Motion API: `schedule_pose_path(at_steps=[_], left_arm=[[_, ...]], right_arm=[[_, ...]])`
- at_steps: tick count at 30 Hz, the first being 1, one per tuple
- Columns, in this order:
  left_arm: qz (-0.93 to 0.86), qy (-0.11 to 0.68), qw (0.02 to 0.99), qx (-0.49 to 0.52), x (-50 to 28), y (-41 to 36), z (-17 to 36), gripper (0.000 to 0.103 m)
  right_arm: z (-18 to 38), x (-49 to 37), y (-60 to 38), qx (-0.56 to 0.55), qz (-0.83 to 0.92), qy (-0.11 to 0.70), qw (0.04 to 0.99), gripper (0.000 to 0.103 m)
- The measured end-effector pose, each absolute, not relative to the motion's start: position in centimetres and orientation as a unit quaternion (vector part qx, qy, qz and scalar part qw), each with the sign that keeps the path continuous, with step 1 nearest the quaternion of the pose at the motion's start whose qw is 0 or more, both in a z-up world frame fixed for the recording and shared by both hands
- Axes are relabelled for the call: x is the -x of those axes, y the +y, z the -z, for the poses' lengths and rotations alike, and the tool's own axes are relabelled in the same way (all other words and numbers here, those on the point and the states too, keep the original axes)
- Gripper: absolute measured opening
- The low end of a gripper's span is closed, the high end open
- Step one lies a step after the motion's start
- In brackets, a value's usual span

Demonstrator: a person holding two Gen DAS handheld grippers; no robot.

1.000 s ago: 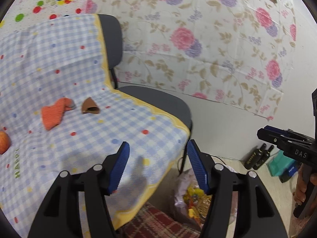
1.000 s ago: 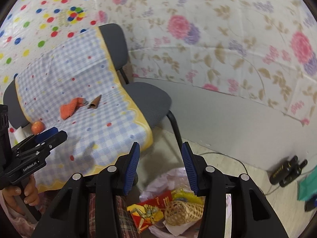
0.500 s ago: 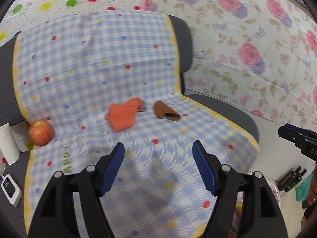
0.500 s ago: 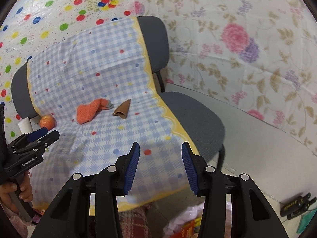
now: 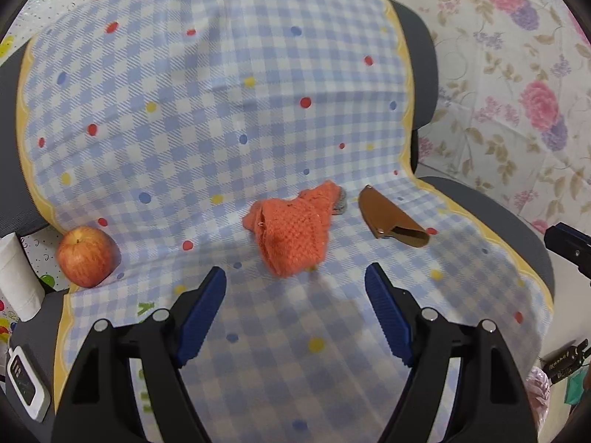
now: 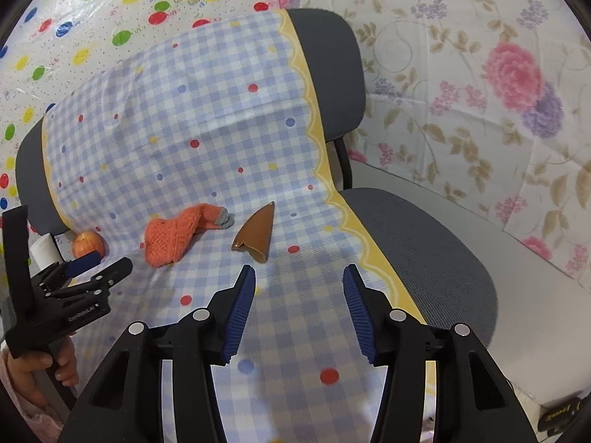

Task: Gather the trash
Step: 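Grasp the orange knitted glove with the left gripper, then hold the glove in the left gripper while right gripper grasps the brown leather piece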

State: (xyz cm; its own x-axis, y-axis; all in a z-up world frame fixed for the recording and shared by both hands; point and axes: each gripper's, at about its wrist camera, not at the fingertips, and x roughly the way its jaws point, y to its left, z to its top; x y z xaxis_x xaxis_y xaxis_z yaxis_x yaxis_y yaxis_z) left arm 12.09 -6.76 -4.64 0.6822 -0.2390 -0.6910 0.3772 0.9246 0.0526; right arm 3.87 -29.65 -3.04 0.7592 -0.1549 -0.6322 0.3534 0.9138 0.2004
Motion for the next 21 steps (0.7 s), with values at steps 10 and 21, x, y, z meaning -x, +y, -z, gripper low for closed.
schedule_pose_path(at_steps=[10,21], left_arm=[[0.134,0.438,0.880,-0.125,-18.4,-10.7,8.2,0.077],[0.137,0.474,0.860,-0.131,-20.6,-10.9,9.3,0.036]], right_arm=[[4.2,-8.2,-31.1,-0.164,0.136,0.338,0.917,0.052],[4.1,-9.4,-30.5,-0.150,0.128,0.348,0.916,0.052]])
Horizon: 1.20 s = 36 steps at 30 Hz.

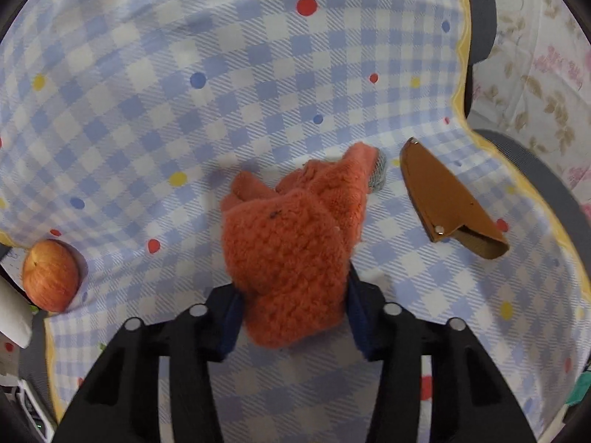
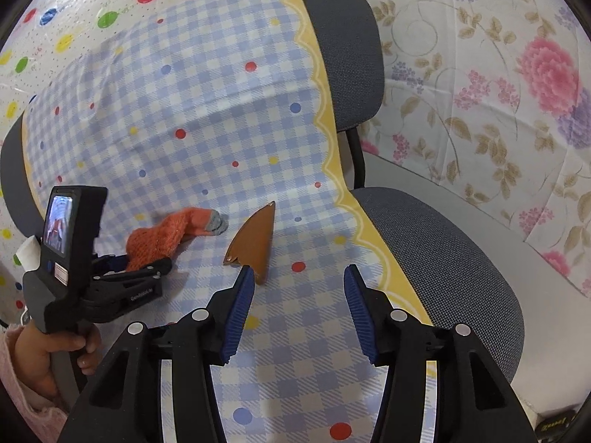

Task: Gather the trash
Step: 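Hold the glove in the left gripper while right gripper grasps the brown leather piece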

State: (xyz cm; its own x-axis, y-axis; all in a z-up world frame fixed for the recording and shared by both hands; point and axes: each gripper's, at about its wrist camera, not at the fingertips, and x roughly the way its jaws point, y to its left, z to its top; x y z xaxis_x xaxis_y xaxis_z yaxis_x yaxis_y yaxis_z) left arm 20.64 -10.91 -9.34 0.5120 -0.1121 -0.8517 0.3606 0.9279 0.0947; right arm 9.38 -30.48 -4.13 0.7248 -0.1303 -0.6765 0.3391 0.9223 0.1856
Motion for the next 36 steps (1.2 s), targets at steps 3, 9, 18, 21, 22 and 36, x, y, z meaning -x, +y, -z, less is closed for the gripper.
schedule_pose_path(at_steps=[3,9,18,21,22,36], left_arm=[[0.167,0.455,0.870,-0.097,-19.2,-9.1,8.0,0.026],[0.200,0.407,0.890,-0.037,-15.4,-4.6,4.3,0.023],[0.186,0.392,0.901,-0.005,-14.8,-1.4,1.9,0.023],[0.184,0.391,0.902,-0.007,-14.8,-1.5,2.4,0.023],[0.184,0.392,0.901,-0.007,-14.9,-1.5,2.6,0.023],[0.182,0.401,0.898,-0.015,-14.6,-1.0,3.9,0.024]], right_arm=[[4.2,-9.5,-29.8,-0.142,0.118,0.353,0.917,0.052],[4.6,-10.7,-28.6,-0.146,0.095,0.357,0.918,0.050],[7.3,-16.3,-28.4,-0.160,0.092,0.391,0.902,0.035],[8.5,-18.2,-29.0,-0.174,0.096,0.404,0.893,0.044],[8.8,-18.7,-29.2,-0.177,0.098,0.408,0.890,0.044],[9.4,-21.0,-28.7,-0.194,0.096,0.411,0.885,0.029]])
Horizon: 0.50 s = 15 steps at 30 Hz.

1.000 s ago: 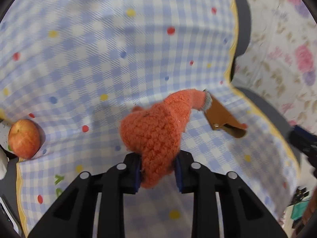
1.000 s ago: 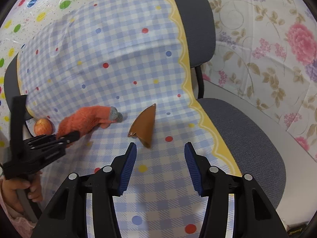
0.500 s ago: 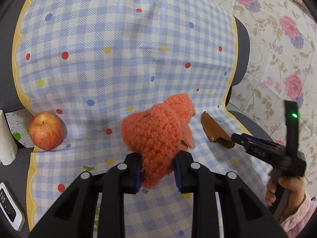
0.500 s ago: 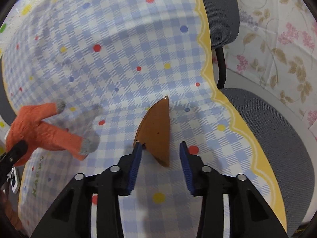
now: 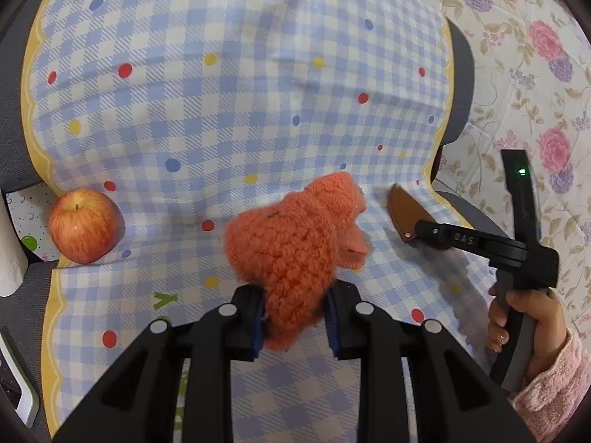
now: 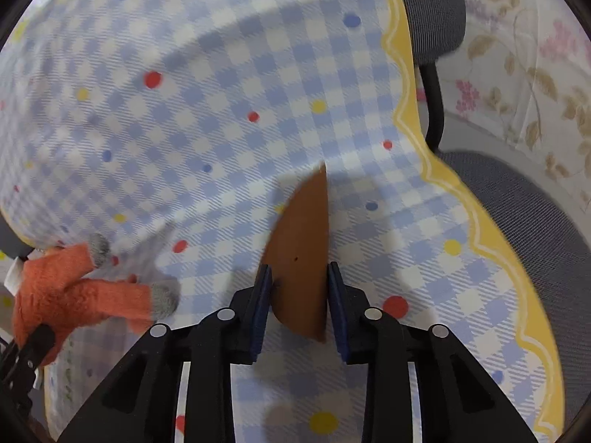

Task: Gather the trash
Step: 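Hold the glove in the left gripper while right gripper grasps the brown leather piece, then carry glove and leather piece over the bin and open both grippers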

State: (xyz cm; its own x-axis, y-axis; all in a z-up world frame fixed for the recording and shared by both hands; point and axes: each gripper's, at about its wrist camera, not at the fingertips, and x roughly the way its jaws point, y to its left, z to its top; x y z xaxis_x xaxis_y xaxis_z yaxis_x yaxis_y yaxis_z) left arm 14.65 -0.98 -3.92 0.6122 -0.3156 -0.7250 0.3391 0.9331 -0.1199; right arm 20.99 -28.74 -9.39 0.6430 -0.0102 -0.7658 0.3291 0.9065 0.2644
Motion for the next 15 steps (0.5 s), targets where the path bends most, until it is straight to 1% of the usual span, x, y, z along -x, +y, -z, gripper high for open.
schedule_pose_path(at_steps=[6,8,11,15], left_arm=[[0.213,0.360,0.908,-0.016,-11.9,-0.8,0.7,0.023],[0.231,0.350,0.908,-0.020,-10.5,-1.1,-0.5,0.024],[0.249,0.337,0.908,-0.024,-8.6,-1.6,-1.5,0.023],[0.274,0.329,0.903,-0.030,-5.6,-2.8,-2.1,0.024]], right_arm=[[3.5,-15.2,-26.8,-0.147,0.078,0.359,0.918,0.025],[2.0,-12.8,-26.4,-0.137,0.076,0.346,0.925,0.020],[0.2,-9.3,-25.7,-0.124,0.078,0.326,0.934,0.019],[-0.6,-5.3,-25.5,-0.125,0.087,0.308,0.939,0.019]])
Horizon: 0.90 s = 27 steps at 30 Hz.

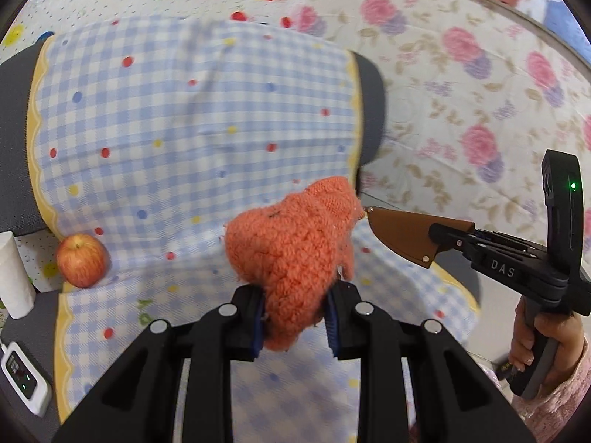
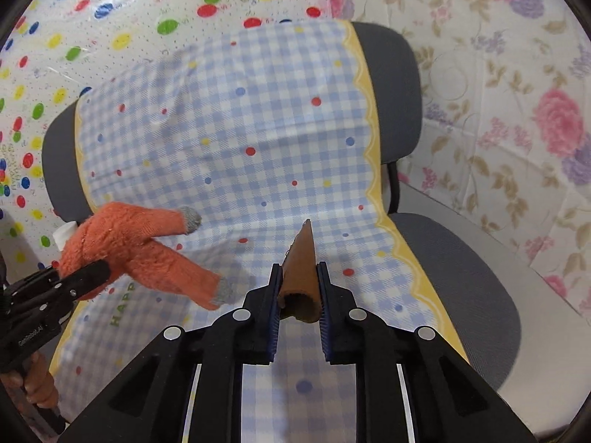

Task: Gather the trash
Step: 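Carry glove and leather piece over the bin and open both grippers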

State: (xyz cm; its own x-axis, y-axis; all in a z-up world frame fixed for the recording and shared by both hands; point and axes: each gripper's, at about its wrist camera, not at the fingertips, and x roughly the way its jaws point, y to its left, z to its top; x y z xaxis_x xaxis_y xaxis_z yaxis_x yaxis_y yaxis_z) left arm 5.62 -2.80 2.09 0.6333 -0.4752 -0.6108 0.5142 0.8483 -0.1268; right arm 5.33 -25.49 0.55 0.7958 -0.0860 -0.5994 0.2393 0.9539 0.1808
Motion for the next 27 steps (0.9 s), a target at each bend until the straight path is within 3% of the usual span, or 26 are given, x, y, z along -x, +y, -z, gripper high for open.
schedule_pose_path(at_steps=[27], left_arm=[[0.503,0.317,0.797,-0.109,12.6,-17.9,1.8,0.024]], right_arm=[[-0.2,22.9,-27.8,-0.136,0.296,0.313,0.892,0.020]])
